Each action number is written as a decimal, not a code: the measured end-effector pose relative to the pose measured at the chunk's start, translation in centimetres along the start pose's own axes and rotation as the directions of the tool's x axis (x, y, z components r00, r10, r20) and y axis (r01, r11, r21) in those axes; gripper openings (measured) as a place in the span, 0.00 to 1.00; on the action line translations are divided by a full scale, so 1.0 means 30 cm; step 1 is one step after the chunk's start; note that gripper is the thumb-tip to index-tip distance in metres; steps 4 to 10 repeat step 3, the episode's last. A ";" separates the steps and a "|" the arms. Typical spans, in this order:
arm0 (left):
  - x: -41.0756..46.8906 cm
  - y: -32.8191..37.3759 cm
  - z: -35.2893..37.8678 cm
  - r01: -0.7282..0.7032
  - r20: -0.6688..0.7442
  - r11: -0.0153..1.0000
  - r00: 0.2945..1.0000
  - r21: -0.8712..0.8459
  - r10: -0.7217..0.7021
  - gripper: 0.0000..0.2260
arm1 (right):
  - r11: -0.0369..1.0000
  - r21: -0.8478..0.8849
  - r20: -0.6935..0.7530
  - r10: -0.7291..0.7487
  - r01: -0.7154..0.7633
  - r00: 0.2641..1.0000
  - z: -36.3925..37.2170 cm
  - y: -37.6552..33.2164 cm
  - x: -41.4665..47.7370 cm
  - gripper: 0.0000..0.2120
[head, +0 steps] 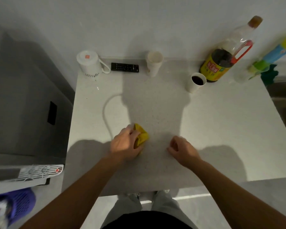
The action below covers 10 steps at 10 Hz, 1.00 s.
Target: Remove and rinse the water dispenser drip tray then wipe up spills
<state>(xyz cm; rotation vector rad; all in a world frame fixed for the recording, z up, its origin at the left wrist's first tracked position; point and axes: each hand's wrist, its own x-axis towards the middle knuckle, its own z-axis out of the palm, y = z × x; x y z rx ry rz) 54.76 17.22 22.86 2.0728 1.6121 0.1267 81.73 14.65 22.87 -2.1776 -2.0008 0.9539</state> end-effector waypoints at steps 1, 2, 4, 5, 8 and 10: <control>-0.016 0.026 0.029 -0.017 -0.092 0.998 0.996 0.066 0.023 0.25 | 0.999 -0.040 0.015 0.032 -0.031 0.999 0.010 0.008 0.021 0.11; 0.000 0.068 -0.022 0.035 -0.023 0.994 0.999 0.108 -0.032 0.24 | 0.996 -0.063 0.080 0.064 -0.059 0.995 -0.004 -0.012 0.030 0.09; -0.004 0.083 -0.066 0.026 0.036 0.977 0.999 0.210 -0.034 0.29 | 0.995 0.094 0.178 0.001 -0.019 0.984 -0.092 -0.040 0.036 0.08; -0.004 0.083 -0.066 0.026 0.036 0.977 0.999 0.210 -0.034 0.29 | 0.995 0.094 0.178 0.001 -0.019 0.984 -0.092 -0.040 0.036 0.08; -0.004 0.083 -0.066 0.026 0.036 0.977 0.999 0.210 -0.034 0.29 | 0.995 0.094 0.178 0.001 -0.019 0.984 -0.092 -0.040 0.036 0.08; -0.004 0.083 -0.066 0.026 0.036 0.977 0.999 0.210 -0.034 0.29 | 0.995 0.094 0.178 0.001 -0.019 0.984 -0.092 -0.040 0.036 0.08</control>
